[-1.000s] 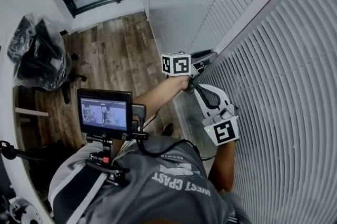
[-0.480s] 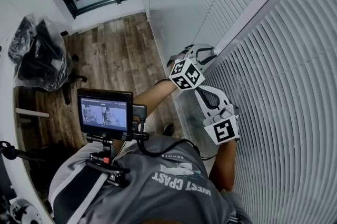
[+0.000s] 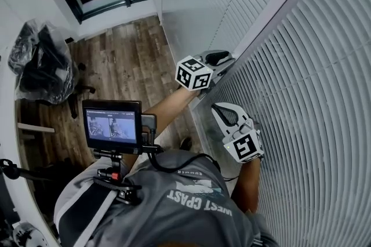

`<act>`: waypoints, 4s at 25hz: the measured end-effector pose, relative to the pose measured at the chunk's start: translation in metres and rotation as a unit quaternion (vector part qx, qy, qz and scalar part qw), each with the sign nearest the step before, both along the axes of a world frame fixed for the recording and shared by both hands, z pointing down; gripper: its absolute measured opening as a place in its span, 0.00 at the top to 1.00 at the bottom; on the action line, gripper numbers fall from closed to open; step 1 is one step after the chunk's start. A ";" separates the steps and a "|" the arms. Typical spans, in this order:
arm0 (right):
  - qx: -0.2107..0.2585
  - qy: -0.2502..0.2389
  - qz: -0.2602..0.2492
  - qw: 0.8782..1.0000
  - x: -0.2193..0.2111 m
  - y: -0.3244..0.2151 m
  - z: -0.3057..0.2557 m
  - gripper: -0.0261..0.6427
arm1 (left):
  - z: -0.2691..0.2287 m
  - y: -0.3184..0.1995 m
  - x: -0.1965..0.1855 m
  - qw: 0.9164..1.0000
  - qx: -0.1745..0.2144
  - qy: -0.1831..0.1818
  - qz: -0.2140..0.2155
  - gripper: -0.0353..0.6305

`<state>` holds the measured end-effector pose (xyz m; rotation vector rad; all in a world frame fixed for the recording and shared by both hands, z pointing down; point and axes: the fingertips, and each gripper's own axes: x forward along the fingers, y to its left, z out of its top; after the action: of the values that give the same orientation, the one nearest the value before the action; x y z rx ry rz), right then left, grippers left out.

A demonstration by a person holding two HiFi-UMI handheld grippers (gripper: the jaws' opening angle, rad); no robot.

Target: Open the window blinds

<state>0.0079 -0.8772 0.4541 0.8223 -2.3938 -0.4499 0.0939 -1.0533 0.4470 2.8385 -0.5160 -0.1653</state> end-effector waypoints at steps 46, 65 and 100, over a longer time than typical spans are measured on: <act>0.030 -0.021 0.027 0.999 0.018 0.002 -0.029 0.96 | 0.001 0.007 0.010 0.816 0.453 -0.346 -0.100 0.76; 0.030 -0.019 0.034 0.999 0.021 0.003 -0.027 0.96 | -0.005 -0.002 0.004 1.000 -0.029 0.007 0.004 0.76; 0.023 -0.018 0.022 0.999 0.015 0.003 -0.024 0.96 | -0.003 0.009 0.010 0.851 0.408 -0.318 -0.095 0.76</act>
<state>0.0225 -0.8738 0.4303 0.9090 -2.4006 -0.4794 0.1037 -1.0445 0.4438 3.6370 -1.0745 0.7309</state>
